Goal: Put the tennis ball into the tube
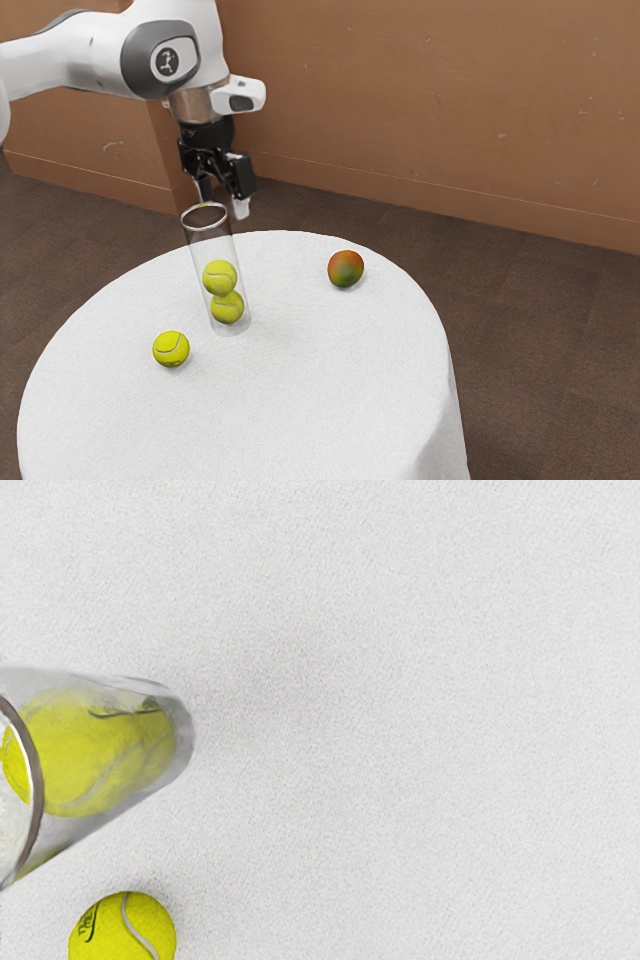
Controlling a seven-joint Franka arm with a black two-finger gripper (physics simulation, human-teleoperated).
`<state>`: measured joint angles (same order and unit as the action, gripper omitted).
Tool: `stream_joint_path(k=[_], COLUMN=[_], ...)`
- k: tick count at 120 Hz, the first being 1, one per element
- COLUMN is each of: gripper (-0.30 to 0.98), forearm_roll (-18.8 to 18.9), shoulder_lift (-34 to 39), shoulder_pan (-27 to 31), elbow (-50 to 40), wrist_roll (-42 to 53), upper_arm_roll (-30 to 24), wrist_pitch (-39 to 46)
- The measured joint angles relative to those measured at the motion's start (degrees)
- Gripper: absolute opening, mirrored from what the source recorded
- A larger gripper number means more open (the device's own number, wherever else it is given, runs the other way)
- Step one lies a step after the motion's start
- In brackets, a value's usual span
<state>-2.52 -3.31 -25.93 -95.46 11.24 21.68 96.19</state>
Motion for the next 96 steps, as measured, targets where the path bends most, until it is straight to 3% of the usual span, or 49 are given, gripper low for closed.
stream_joint_path(k=[20,31,47,76,96], gripper=[0.67,0.67,0.67,0.67,0.67], forearm_roll=[-0.55,-0.71,0.27,4.65,6.2], shoulder_lift=[3.52,14.43,25.6,25.3,19.15], shoulder_pan=[-0.53,-2.06,2.02,4.1,5.41], elbow=[-2.24,-14.63,-29.08,-42.05,-44.28], wrist_roll=[0.44,0.12,-0.85,-2.02,-2.51], upper_arm_roll=[0.02,0.03,0.32,2.86,5.11], wrist_pitch=[1.79,1.82,1.47,7.52,17.29])
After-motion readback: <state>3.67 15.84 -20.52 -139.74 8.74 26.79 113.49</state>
